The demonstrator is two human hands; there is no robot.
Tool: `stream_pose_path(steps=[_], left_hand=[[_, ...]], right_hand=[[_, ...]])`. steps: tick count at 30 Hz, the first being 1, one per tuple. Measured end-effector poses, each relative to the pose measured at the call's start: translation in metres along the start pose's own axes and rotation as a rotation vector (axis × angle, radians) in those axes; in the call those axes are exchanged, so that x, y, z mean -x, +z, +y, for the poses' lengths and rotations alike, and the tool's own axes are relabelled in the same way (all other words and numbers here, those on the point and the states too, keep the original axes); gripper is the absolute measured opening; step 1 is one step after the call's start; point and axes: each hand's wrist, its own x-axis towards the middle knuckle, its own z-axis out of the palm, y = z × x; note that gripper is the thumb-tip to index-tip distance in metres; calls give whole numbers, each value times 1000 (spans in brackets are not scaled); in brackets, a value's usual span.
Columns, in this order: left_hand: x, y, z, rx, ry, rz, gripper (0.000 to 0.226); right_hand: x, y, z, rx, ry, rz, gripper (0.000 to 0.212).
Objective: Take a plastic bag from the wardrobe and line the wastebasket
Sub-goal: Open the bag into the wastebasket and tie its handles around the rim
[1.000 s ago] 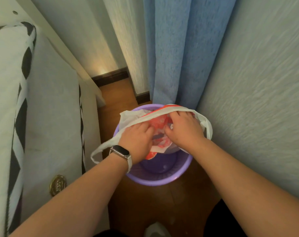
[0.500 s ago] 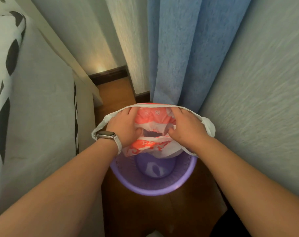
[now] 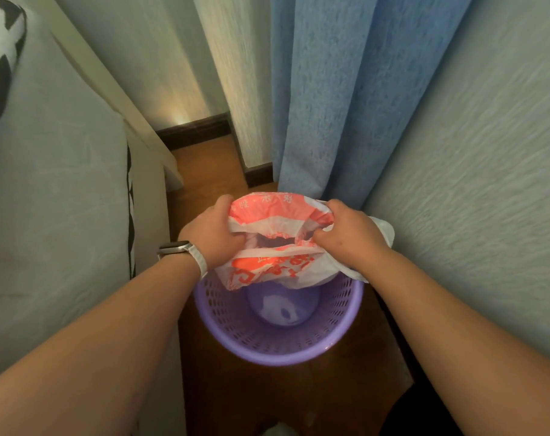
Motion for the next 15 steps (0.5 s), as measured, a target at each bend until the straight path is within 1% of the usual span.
stream_pose_path(steps=[2,4,6,8,10,12,15], left_hand=[[10,-1,2,31,43,57,79],[21,-2,5,-22,101,144,87],[33,-4,8,-97,202,199,83],[43,-5,10,-167,344,213,67],[55,-5,10,-235,423,112,61],[68,-6,9,-312,421,-28,57],[87,-7,8,-422,418,-113,38]], right_hand=[[5,-4,-1,-42,-62,-24,47],[12,-7,-2,-42,-149,-30,58],[21,-10,-1,20,-216,-36,66],[30,-11,1,71,-276,-12,66],[41,-12,6,141,-314,0,66],[52,-14,12,179,-332,-4,61],[71,-19,15,292,-337,-25,45]])
